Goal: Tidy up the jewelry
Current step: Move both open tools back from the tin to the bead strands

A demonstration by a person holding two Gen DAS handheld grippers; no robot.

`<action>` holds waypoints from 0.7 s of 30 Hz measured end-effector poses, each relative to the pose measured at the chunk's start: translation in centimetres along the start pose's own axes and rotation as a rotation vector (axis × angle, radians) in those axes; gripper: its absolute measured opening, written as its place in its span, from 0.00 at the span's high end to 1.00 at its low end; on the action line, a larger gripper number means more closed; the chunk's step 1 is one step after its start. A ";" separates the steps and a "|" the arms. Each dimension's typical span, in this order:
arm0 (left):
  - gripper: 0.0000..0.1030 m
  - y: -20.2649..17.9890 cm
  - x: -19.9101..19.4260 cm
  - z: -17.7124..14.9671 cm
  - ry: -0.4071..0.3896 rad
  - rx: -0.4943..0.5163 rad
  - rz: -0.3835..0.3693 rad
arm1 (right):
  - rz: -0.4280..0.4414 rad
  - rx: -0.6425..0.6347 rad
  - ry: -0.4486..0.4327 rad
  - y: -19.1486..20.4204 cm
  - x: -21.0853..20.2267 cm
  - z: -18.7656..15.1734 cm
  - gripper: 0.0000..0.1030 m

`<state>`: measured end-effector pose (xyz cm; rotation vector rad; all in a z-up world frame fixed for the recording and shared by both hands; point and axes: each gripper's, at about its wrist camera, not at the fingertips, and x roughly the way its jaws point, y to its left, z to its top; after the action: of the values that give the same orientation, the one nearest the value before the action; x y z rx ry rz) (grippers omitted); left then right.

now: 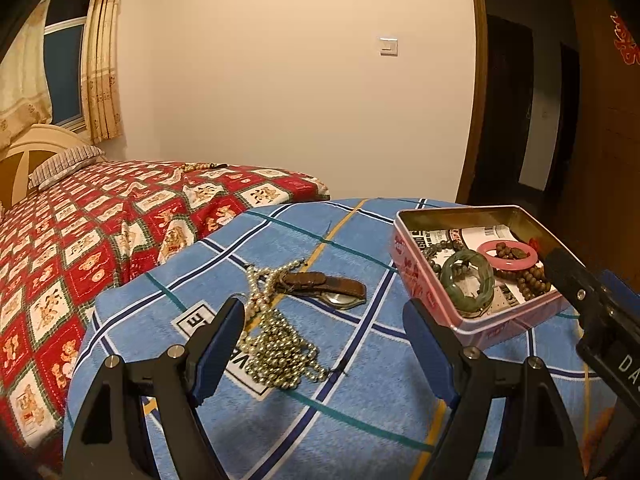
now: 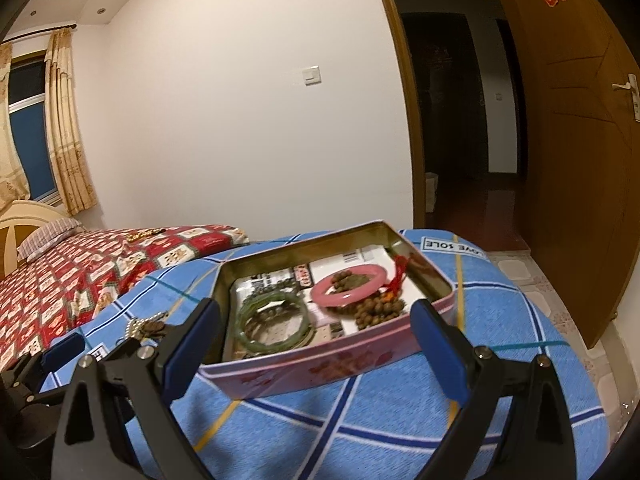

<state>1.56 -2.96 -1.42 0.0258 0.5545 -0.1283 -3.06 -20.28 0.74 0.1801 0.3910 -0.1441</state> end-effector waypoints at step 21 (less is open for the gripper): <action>0.21 12.4 -1.6 -0.4 0.059 -0.082 0.202 | 0.184 -0.098 0.157 6.6 0.8 -2.1 0.27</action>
<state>1.59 9.51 -1.08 0.0061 0.6123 0.0923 -1.94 -13.54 -0.50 0.1306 0.5339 0.0704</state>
